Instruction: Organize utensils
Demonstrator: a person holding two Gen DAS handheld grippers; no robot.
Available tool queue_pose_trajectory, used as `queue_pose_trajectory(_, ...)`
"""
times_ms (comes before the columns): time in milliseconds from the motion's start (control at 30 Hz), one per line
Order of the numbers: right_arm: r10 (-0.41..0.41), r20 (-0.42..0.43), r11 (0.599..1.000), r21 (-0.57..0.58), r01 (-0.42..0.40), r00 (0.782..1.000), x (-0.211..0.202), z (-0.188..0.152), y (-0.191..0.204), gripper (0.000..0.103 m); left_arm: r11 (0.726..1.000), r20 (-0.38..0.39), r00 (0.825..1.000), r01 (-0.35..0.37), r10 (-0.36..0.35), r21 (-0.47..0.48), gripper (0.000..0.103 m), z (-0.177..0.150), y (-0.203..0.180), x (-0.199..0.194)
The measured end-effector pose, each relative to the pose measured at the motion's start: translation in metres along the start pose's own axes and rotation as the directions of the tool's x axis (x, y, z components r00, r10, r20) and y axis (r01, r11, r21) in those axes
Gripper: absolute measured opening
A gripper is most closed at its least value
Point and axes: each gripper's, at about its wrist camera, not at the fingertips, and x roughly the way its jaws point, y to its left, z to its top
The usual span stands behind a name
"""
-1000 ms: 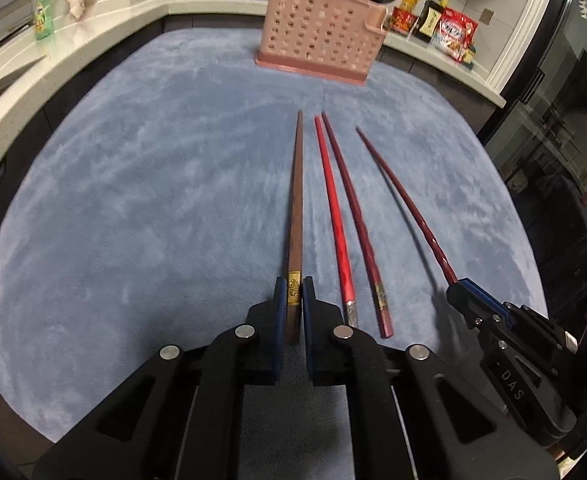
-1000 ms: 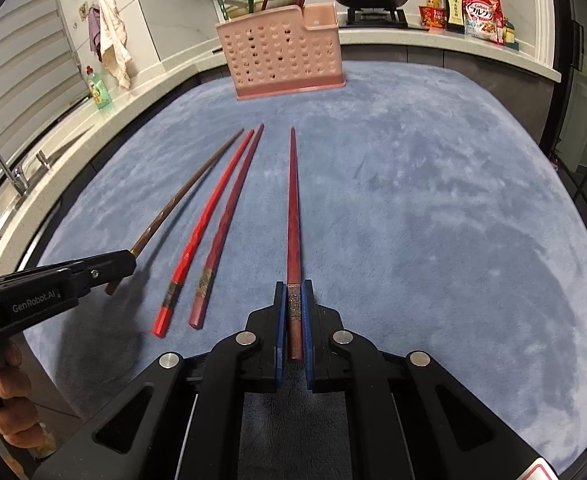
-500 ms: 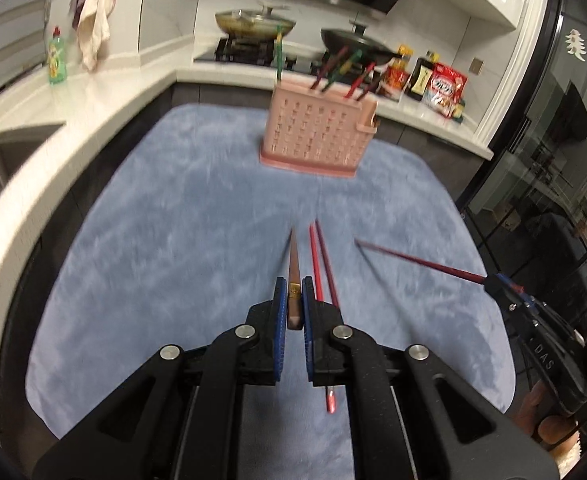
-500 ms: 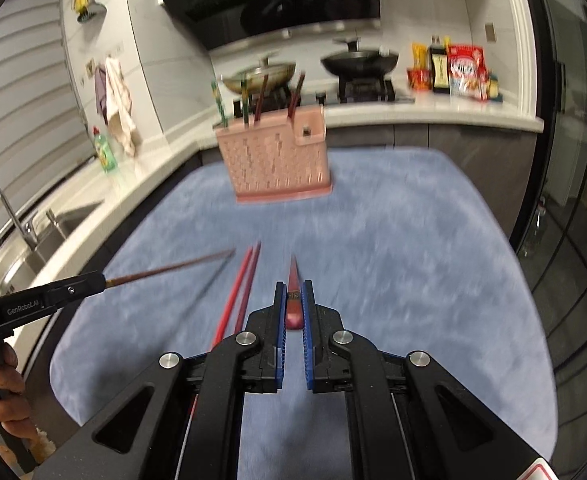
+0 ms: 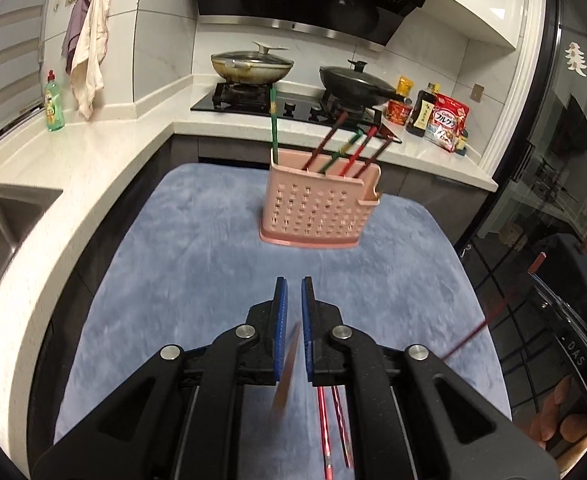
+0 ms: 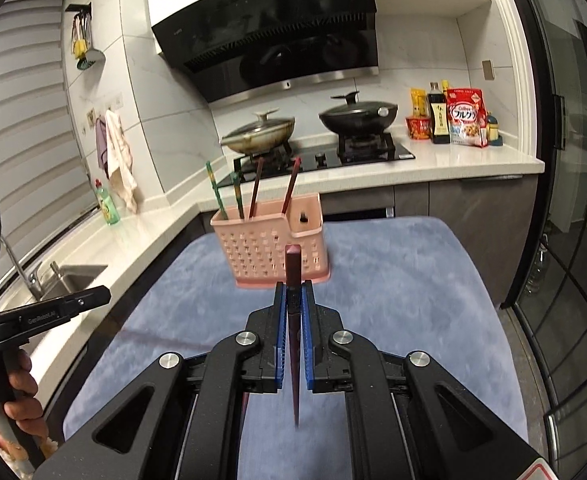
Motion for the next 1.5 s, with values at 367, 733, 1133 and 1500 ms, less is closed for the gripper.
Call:
queue_pose_trajectory(367, 0.063, 0.086, 0.995, 0.071, -0.069, 0.994, 0.012, 0.058, -0.007, 0.007, 0.999, 0.082, 0.996, -0.03, 0.027, 0.026, 0.007, 0.055, -0.002, -0.002)
queue_pose_trajectory(733, 0.08, 0.126, 0.994, 0.063, -0.088, 0.989, -0.026, 0.053, -0.001, 0.007, 0.999, -0.163, 0.986, 0.029, -0.025, 0.021, 0.038, -0.08, 0.034, 0.034)
queue_pose_trajectory(1133, 0.065, 0.153, 0.996, 0.045, -0.072, 0.986, -0.066, 0.046, 0.013, 0.007, 0.999, -0.308, 0.951, 0.015, -0.002, 0.042, 0.038, -0.193, 0.044, 0.048)
queue_pose_trajectory(1500, 0.07, 0.148, 0.996, 0.046, -0.077, 0.986, -0.072, 0.039, 0.014, 0.007, 0.997, -0.312, 0.95, 0.053, -0.035, 0.049, 0.014, -0.206, 0.035, 0.038)
